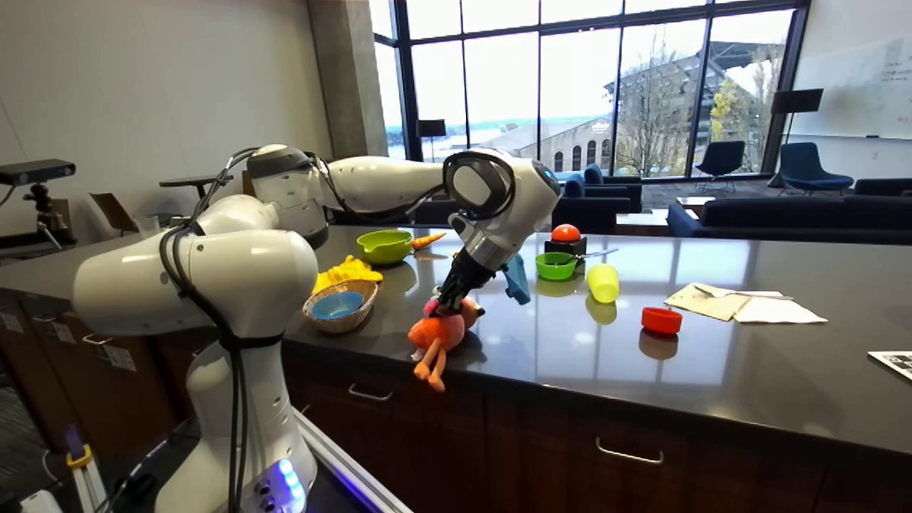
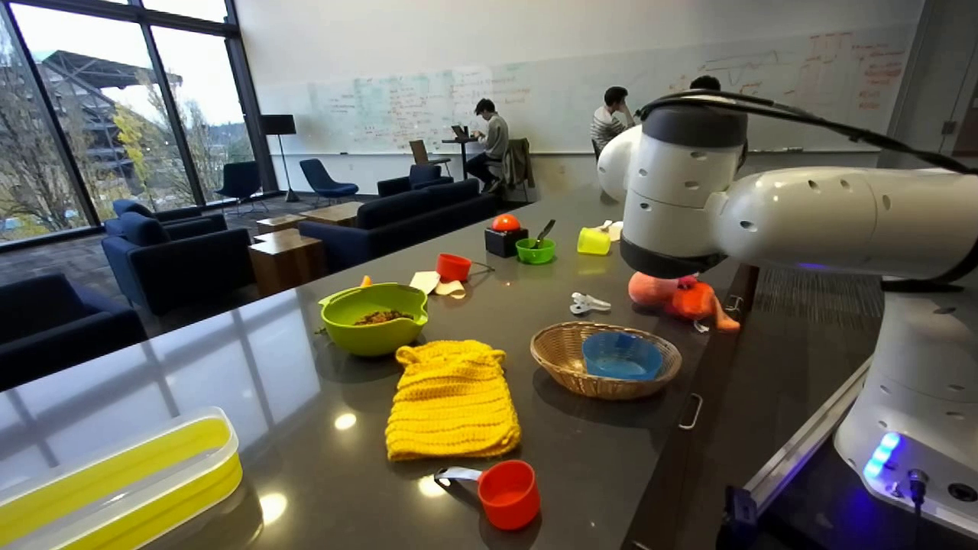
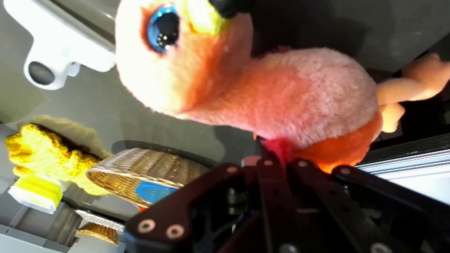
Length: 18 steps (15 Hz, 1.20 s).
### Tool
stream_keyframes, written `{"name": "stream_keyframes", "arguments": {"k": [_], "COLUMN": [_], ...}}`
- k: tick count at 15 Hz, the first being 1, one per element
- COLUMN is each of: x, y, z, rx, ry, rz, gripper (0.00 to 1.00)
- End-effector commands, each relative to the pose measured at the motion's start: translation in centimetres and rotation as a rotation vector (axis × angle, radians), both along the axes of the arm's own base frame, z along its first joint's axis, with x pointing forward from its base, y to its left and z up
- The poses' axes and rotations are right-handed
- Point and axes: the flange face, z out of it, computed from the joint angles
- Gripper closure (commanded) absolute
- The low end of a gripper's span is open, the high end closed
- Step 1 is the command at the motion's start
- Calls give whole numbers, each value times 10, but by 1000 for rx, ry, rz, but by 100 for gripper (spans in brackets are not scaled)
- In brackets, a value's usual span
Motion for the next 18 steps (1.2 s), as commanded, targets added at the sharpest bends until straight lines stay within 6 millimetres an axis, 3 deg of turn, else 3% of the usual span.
{"name": "stream_keyframes", "arguments": {"k": [1, 7, 10, 12, 13, 18], "x": [-32, -101, -126, -134, -125, -131], "y": [9, 18, 21, 22, 19, 20], "z": [60, 162, 199, 205, 201, 203], "rx": [-28, -84, -120, -113, -124, -119], "ry": [-146, -366, -463, -526, -478, -504], "rz": [-56, -147, -174, -187, -175, -187], "gripper": [99, 99, 99, 99, 96, 96]}}
